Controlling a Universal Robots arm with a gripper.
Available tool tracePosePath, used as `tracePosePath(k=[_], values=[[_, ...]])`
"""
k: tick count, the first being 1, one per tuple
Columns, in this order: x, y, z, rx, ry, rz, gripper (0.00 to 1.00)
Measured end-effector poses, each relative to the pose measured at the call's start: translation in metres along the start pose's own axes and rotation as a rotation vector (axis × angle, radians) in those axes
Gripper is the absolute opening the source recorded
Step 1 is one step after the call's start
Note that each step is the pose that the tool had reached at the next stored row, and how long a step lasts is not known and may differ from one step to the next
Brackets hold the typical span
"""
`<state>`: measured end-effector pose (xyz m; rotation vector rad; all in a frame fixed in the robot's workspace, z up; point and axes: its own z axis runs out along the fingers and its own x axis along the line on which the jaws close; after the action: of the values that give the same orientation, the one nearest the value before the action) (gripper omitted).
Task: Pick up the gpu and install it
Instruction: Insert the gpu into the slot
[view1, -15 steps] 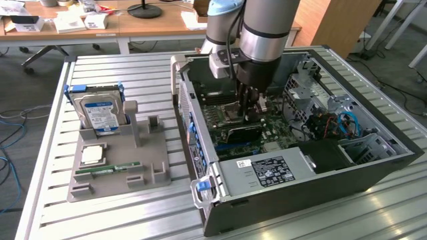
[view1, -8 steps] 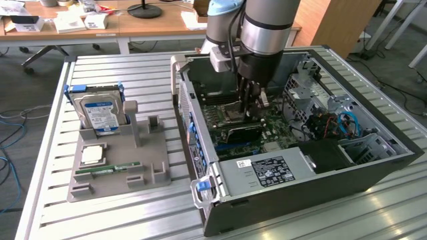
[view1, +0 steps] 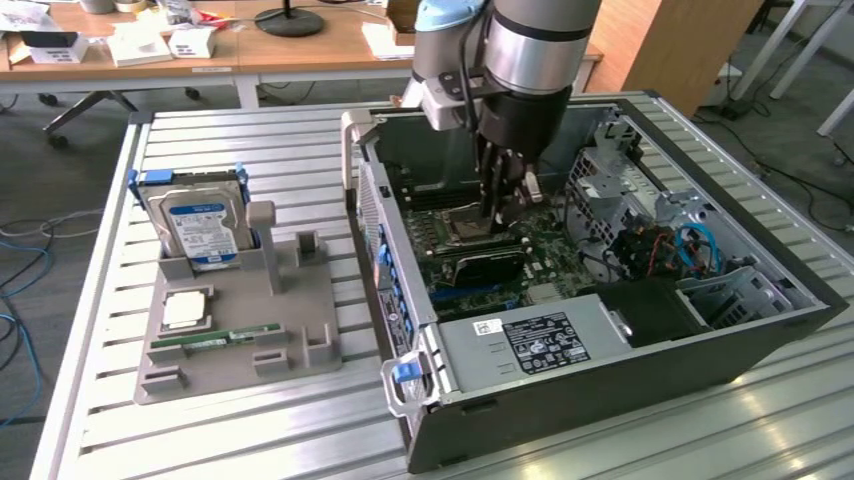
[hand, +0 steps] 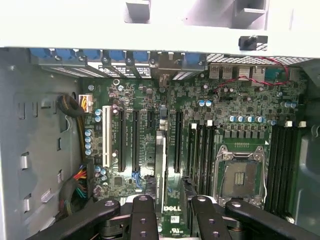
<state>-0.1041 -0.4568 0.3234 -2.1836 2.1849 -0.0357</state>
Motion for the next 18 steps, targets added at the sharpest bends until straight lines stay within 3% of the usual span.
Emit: tracePosePath(k=[18], values=[[0.000,-0.0007,-0.0122,0.0003,-0.0004,0.000,0.33]])
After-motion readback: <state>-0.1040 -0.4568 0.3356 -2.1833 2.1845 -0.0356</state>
